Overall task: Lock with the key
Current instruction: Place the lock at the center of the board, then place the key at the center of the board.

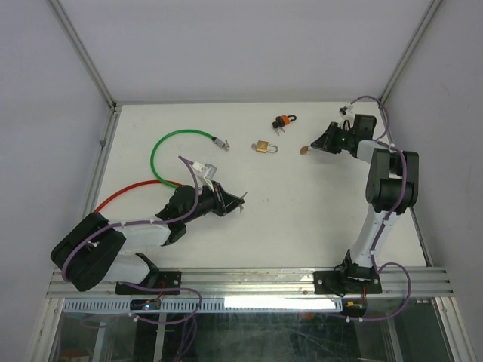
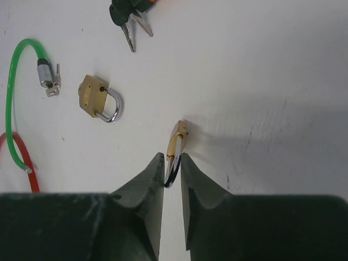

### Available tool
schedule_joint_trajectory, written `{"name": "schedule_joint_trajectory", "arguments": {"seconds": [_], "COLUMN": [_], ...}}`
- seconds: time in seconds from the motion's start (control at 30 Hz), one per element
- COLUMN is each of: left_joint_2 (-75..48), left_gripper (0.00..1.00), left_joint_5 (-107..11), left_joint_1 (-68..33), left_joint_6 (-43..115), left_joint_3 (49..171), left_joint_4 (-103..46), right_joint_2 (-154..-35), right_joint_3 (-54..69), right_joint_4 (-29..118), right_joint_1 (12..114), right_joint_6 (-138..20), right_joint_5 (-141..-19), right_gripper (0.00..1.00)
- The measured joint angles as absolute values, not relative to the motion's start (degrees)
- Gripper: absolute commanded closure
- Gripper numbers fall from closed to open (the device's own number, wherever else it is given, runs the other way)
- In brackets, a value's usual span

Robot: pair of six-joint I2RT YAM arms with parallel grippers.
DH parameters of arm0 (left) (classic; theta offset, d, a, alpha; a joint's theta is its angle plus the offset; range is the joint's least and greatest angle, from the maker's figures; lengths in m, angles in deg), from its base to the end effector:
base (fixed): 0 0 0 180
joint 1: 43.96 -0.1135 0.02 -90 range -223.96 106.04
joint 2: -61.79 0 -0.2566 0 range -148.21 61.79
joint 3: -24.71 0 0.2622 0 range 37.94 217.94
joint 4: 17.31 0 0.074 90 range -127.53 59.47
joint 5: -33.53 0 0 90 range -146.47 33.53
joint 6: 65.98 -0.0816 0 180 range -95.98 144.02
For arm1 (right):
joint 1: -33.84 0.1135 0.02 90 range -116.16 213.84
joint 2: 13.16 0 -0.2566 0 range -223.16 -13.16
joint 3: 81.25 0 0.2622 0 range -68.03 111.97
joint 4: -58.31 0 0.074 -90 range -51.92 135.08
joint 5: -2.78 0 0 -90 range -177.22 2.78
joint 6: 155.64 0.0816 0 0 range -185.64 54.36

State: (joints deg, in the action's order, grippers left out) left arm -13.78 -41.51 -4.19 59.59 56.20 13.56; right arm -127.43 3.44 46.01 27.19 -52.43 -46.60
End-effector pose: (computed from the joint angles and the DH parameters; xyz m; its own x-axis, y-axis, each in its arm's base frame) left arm 0.2119 -0.2038 0.1447 -0.6147 -0.2195 -0.7576 0.5577 0.5583 -0.6143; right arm 0.4578 0.0001 0.1272 -0.7355 0.2604 -0.6255 -0.2316 0.7710 0.5933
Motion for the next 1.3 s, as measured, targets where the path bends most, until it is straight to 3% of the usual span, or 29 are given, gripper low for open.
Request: {"name": "schedule_joint_trajectory", "arguments": {"seconds": [0.27,0.53,1.07,1.17,1.3], "left_joint_2": [-14.72,-16.34,-32.93,-37.04,-43.44], "left_gripper": [1.0,1.0,1.0,1.0,1.0], "left_joint_5": [-41.03,-37.57,-32.02,-32.48,-34.05], "left_joint_1": [-4.19,-4.19,-3.99,-3.2,-2.04], "left_joint_6": [61.56,62.37,68.55,69.86,71.98], "left_joint_3": [57.38,58.39,74.71,79.89,87.46], "left_joint_4": [13.52,14.98,17.85,17.47,17.45], "right_joint_2": [-127.5,-121.73,-88.51,-81.21,-63.98], "right_joint_3": [4.35,3.96,0.81,-3.58,-20.13], "right_joint_4": [44.39,40.52,21.99,19.54,27.24], "right_joint_1": [24.24,19.67,18.73,18.62,14.12], "right_joint_6": [-55.14,-62.44,-73.47,-75.09,-72.64], "right_joint_5": [-48.35,-50.69,-32.13,-30.77,-28.63], "right_gripper": [0.54,0.51,0.52,0.52,0.46]}}
